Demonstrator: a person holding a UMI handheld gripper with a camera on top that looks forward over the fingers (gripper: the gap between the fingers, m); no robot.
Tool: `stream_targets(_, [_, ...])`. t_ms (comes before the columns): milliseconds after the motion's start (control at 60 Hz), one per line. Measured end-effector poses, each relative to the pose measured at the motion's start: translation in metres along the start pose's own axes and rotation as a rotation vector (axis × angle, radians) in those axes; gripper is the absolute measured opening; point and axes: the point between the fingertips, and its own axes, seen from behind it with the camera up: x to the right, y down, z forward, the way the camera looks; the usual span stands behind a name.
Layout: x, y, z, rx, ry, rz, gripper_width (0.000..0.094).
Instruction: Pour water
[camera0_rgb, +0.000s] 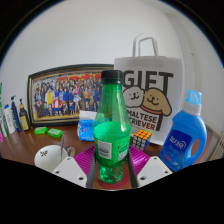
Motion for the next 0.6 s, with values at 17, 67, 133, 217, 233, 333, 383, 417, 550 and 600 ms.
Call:
stream_targets(17, [0.001, 0.002, 0.0, -0.015, 0.004, -0.006, 0.0546])
stream_targets(67, [0.0, 0.006, -0.003, -0.051, 0.013, -0.021, 0.0761])
stream_targets(133, [-0.003, 0.004, -0.011, -0.071, 0.016, -0.031, 0.0822])
stream_targets(217, [-0.005, 0.003, -0.026, -0.1, 0.028, -0.048, 0.0862])
stream_targets(233, [-0.006, 0.002, -0.03, -0.109, 0.031, -0.049, 0.0856])
stream_targets(333, [-0.017, 0.001, -0.061, -0.154, 0.041, -0.07, 0.0855])
stream_targets(383, [-0.025, 0.0, -0.08, -0.177, 0.047, -0.073, 0.0852])
stream_targets(417, [-0.033, 0.0, -0.095, -0.194, 0.047, -0.068, 0.0851])
stream_targets(550, [-0.08, -0.002, -0.162, -0.248, 0.018, -0.018, 0.0858])
stream_targets(600, [-0.098, -0.005, -0.19, -0.26, 0.007, -0.019, 0.0857])
